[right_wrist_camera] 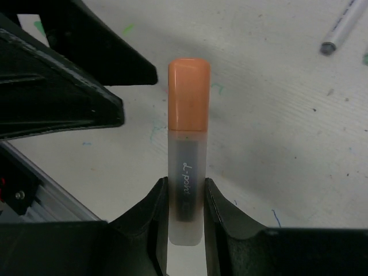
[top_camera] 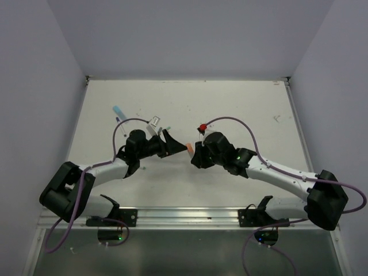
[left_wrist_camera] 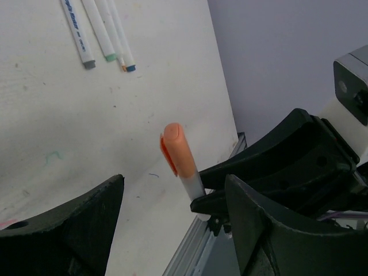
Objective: Open the pen caps
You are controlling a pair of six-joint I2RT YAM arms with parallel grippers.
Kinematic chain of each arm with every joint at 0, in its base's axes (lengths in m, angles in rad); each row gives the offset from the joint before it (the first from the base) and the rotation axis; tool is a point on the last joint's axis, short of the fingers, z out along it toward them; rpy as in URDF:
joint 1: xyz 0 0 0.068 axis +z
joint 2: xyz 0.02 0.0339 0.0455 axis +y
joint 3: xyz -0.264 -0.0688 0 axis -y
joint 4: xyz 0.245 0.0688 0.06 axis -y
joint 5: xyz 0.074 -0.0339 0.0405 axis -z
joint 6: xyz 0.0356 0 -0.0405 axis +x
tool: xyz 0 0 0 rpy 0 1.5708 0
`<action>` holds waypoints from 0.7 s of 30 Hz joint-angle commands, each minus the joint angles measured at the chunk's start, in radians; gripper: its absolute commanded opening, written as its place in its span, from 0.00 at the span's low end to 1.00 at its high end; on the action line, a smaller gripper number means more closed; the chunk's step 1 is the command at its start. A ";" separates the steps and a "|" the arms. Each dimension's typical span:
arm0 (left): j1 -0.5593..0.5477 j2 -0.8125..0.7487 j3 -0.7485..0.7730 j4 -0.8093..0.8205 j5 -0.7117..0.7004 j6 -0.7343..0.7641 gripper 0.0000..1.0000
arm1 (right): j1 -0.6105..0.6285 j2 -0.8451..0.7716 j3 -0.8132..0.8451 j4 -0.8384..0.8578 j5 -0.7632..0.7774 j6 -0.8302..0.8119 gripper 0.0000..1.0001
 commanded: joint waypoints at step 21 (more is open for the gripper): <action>-0.062 0.040 -0.004 0.158 0.036 -0.112 0.54 | 0.126 0.039 0.047 0.128 0.104 0.025 0.00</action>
